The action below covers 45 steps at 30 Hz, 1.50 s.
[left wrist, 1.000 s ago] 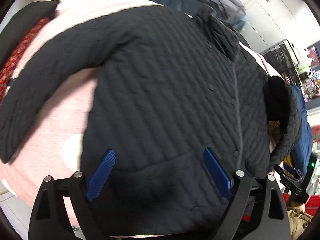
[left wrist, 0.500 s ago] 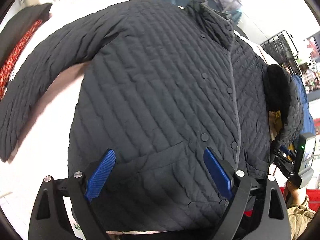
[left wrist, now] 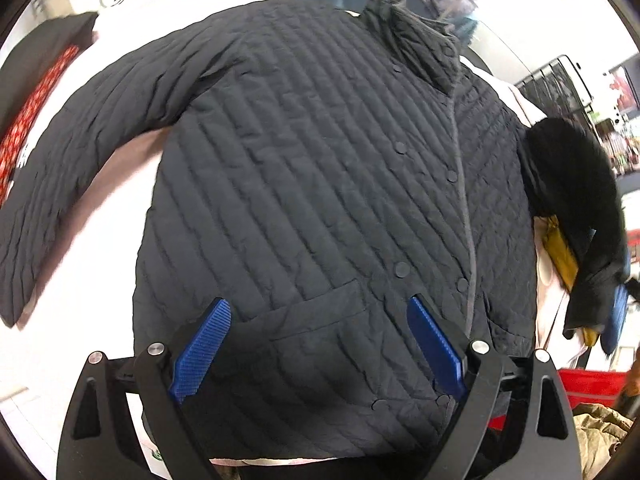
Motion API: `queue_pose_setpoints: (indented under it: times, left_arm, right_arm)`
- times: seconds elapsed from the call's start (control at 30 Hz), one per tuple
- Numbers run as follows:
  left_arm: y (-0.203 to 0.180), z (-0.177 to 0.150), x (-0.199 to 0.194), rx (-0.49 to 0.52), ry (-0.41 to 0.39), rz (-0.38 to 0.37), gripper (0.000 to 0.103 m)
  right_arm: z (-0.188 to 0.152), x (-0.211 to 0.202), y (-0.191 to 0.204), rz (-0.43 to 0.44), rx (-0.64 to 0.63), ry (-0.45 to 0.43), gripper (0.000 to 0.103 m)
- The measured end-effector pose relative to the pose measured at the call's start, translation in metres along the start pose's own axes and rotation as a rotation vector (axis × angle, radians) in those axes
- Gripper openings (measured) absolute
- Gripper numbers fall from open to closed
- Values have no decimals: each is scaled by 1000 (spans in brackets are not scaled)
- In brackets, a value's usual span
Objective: Fold large clothes
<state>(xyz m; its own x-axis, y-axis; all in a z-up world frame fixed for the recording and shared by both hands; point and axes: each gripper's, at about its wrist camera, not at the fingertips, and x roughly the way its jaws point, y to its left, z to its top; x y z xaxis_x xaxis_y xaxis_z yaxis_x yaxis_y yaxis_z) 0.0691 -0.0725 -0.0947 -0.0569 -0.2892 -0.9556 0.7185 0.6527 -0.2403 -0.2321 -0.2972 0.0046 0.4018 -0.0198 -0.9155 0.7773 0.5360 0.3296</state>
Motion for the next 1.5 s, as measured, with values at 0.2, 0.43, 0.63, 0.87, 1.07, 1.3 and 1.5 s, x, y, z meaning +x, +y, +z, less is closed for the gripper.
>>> queue_pose_setpoints:
  times: [0.2,0.43,0.63,0.87,1.07,1.3,1.5]
  left_arm:
    - [-10,7,-14,33,-43,-10,88]
    - [12,7,-32,-44,-95,8,88]
    - [49,-4,-35,-159,-102,22,88]
    - [71,-25,-28,-222,-74,49,88]
    - [69,-15,-20,-207,-44,74,88]
    - [52,27,-3,-116,-47,99,91]
    - [39,70,34,-99,-17,38,91]
  right_arm:
    - [27,14,52,371,44,71,11]
    - [41,76,154,497,-16,187,11]
    - [56,153,193,508,117,280,11]
    - [74,211,203,517,246,287,12]
    - [82,239,196,543,311,323,73]
    - [81,221,153,466,277,227,77]
    - [54,188,90,141,183,80,77]
